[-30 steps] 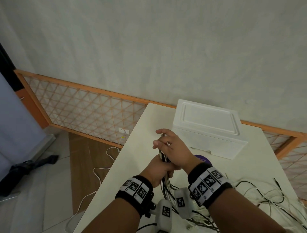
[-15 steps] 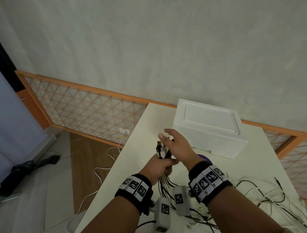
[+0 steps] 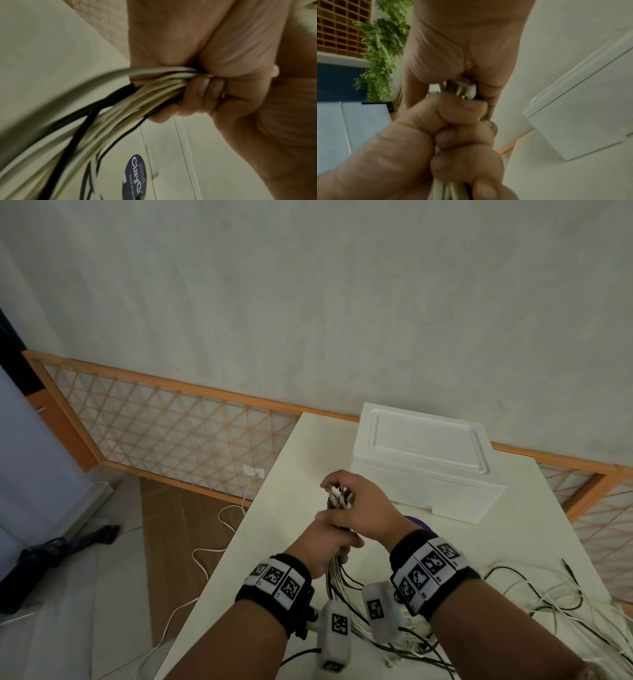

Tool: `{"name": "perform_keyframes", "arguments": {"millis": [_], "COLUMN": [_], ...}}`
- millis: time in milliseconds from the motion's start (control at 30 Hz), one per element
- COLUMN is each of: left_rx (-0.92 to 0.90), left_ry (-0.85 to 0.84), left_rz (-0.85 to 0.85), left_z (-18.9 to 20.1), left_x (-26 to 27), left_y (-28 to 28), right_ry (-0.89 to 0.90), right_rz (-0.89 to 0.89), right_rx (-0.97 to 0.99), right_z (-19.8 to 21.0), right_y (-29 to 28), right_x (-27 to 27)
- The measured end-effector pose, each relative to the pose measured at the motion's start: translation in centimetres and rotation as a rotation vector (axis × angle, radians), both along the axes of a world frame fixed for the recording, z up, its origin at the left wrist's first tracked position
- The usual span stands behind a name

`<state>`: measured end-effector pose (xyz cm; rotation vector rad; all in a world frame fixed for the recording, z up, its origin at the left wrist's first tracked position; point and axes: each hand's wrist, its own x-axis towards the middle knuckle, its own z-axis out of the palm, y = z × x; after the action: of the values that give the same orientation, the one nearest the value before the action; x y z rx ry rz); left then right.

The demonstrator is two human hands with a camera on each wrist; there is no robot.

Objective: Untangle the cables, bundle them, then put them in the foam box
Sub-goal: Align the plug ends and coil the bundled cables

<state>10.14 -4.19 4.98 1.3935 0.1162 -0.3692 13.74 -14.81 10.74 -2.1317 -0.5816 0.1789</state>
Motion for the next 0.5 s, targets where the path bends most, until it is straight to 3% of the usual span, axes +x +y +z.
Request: {"name": "perform_keyframes", "arguments": {"millis": [100, 200, 400, 500], "left_rx": [0.006, 0.005, 0.031, 0.009], "left_ry": [-0.058, -0.136, -0.042, -0.045], "left_rz": [-0.009, -0.058, -0.022, 0.012], "left_z": [-0.16, -0.23, -0.8, -0.43], "left_x": [-0.04, -0.22, -0.86, -0.68], "left_y": [-0.36, 0.06, -0.14, -0.09], "right_ry": [-0.06, -0.111, -0.04, 0.06], "right_rz": [-0.032, -0.114, -0.082, -0.116], "right_rx": [-0.033, 0.057, 0.173, 0.336], "right_z": [0.07, -0.04, -0.23, 0.2], "right_y": [-0.1, -0.01, 0.39, 0.63], "right_x": [0.26, 0.54, -0.06, 0.08]}}
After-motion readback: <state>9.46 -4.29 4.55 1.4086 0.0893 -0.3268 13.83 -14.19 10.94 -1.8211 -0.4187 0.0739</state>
